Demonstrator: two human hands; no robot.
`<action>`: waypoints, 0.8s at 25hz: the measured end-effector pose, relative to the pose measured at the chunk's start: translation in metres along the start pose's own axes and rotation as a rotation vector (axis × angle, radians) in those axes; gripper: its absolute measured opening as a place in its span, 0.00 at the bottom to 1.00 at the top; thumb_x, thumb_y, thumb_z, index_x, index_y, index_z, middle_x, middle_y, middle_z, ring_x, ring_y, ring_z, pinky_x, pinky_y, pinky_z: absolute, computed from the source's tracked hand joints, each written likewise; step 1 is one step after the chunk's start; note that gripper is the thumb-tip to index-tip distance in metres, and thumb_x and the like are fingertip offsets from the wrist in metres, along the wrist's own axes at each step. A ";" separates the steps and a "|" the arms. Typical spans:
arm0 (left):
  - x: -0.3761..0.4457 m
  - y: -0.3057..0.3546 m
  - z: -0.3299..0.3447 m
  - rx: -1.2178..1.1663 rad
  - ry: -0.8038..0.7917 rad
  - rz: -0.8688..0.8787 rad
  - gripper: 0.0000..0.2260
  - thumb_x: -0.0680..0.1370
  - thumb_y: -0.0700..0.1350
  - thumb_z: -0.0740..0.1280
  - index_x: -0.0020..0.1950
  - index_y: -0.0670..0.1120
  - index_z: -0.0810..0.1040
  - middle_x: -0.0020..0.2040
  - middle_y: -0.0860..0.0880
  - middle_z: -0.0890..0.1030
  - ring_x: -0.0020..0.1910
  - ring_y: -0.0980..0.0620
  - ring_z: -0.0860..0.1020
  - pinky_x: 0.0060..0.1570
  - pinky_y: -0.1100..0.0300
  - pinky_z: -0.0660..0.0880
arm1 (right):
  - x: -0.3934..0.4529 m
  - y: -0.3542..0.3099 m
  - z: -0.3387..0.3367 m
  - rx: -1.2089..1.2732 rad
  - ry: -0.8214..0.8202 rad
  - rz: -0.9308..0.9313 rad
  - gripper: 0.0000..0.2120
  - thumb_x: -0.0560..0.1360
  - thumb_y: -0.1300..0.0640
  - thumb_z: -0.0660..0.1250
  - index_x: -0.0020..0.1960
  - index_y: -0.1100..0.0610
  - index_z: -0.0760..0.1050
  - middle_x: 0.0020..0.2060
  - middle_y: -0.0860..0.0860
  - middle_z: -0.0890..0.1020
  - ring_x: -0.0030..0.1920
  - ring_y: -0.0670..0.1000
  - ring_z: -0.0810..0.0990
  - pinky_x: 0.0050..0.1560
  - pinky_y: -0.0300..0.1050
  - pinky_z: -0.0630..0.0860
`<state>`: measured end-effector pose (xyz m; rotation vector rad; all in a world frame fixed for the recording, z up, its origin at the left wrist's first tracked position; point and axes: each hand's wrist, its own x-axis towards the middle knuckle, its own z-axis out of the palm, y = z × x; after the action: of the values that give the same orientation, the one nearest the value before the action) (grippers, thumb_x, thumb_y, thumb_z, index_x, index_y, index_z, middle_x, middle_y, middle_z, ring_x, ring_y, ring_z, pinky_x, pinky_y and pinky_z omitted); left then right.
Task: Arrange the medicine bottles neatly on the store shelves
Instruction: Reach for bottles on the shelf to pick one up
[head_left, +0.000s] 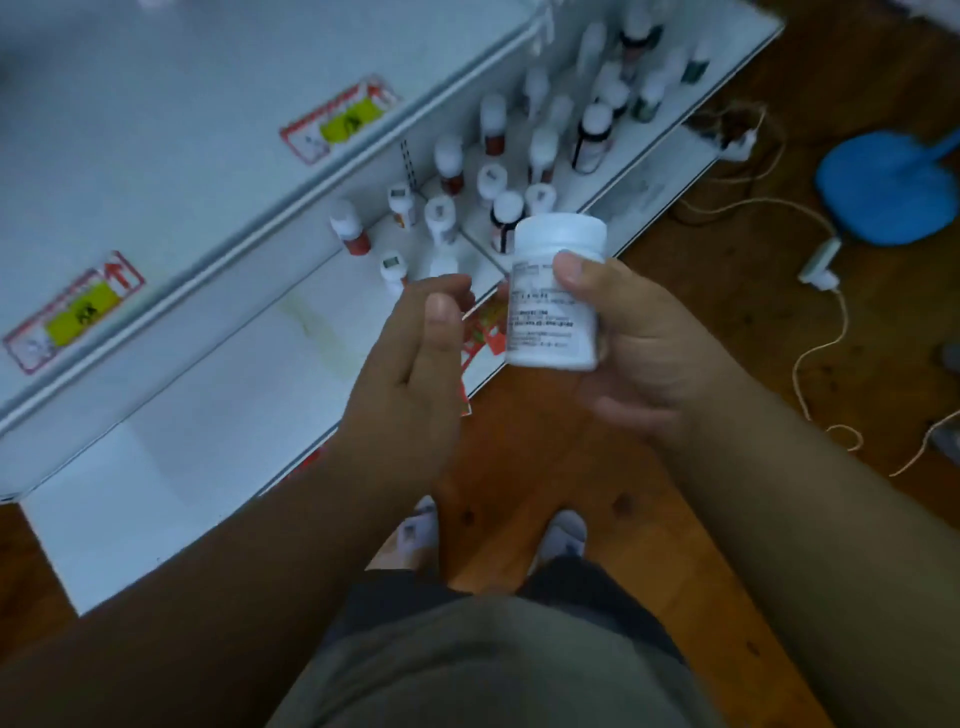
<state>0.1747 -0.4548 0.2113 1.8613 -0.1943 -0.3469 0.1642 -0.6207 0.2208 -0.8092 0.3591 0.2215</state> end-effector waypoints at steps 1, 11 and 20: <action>-0.002 0.020 0.007 0.007 0.005 0.041 0.23 0.79 0.64 0.46 0.62 0.56 0.72 0.52 0.62 0.79 0.53 0.64 0.78 0.49 0.71 0.73 | -0.015 -0.020 0.003 -0.016 -0.019 -0.026 0.43 0.59 0.52 0.83 0.67 0.64 0.69 0.48 0.59 0.81 0.46 0.56 0.83 0.46 0.53 0.82; 0.033 0.126 0.087 0.087 -0.147 0.155 0.32 0.73 0.73 0.44 0.67 0.59 0.70 0.61 0.60 0.76 0.60 0.63 0.74 0.62 0.55 0.72 | -0.079 -0.153 -0.024 -0.049 0.046 -0.094 0.17 0.71 0.55 0.65 0.56 0.62 0.77 0.40 0.55 0.83 0.42 0.51 0.83 0.41 0.47 0.82; 0.180 0.173 0.164 0.142 -0.420 0.274 0.34 0.73 0.71 0.45 0.71 0.55 0.69 0.63 0.57 0.75 0.63 0.60 0.73 0.63 0.50 0.72 | -0.025 -0.261 -0.076 0.093 0.390 -0.242 0.15 0.78 0.53 0.63 0.60 0.60 0.76 0.47 0.58 0.84 0.47 0.55 0.84 0.46 0.54 0.82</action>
<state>0.2969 -0.7110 0.3045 1.8511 -0.7688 -0.5406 0.2092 -0.8535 0.3556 -0.7954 0.6276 -0.1822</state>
